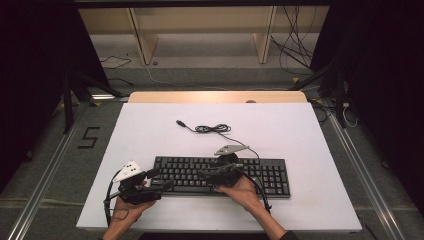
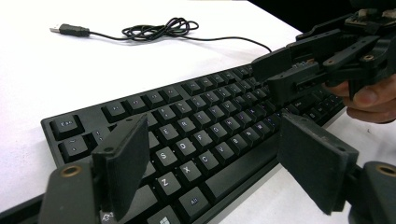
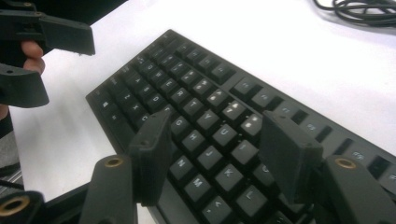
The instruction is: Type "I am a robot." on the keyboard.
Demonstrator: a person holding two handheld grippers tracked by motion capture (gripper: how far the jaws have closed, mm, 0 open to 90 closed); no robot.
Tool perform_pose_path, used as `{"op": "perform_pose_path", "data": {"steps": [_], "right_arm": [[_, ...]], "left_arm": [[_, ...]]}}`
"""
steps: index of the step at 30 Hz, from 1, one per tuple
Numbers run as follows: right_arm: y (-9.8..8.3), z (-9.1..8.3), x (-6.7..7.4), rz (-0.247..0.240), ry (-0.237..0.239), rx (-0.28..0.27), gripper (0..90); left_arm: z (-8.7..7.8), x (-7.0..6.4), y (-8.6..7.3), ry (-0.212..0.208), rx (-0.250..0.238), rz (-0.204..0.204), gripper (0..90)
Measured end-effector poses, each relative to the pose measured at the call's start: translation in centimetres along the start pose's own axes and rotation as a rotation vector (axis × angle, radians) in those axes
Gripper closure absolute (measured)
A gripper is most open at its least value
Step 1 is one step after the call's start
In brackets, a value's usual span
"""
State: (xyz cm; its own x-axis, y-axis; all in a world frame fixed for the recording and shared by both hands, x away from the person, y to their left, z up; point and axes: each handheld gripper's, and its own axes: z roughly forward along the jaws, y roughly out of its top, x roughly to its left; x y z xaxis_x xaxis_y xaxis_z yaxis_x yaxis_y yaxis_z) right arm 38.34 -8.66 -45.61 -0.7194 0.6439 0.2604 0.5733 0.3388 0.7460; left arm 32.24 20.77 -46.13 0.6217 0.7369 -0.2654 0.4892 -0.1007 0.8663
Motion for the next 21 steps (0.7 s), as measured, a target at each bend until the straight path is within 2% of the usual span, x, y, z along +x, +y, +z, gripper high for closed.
{"op": "perform_pose_path", "data": {"steps": [5,12,17,21], "right_arm": [[-0.1,-0.4,-0.4,-0.004,-0.024,-0.004,58.5],[-0.4,-0.5,-1.0,-0.01,-0.06,0.005,81.4],[-0.6,-0.1,-1.2,-0.008,-0.076,0.026,89.2],[-0.8,0.3,-1.4,-0.006,-0.089,0.042,90.0]], "left_arm": [[0.0,0.0,0.0,0.004,-0.003,-0.001,24.9],[0.0,0.0,0.0,0.003,0.001,0.004,25.0],[0.0,0.0,0.0,0.003,0.001,0.003,24.9],[0.0,0.0,0.0,0.002,0.002,0.003,25.0]]}}
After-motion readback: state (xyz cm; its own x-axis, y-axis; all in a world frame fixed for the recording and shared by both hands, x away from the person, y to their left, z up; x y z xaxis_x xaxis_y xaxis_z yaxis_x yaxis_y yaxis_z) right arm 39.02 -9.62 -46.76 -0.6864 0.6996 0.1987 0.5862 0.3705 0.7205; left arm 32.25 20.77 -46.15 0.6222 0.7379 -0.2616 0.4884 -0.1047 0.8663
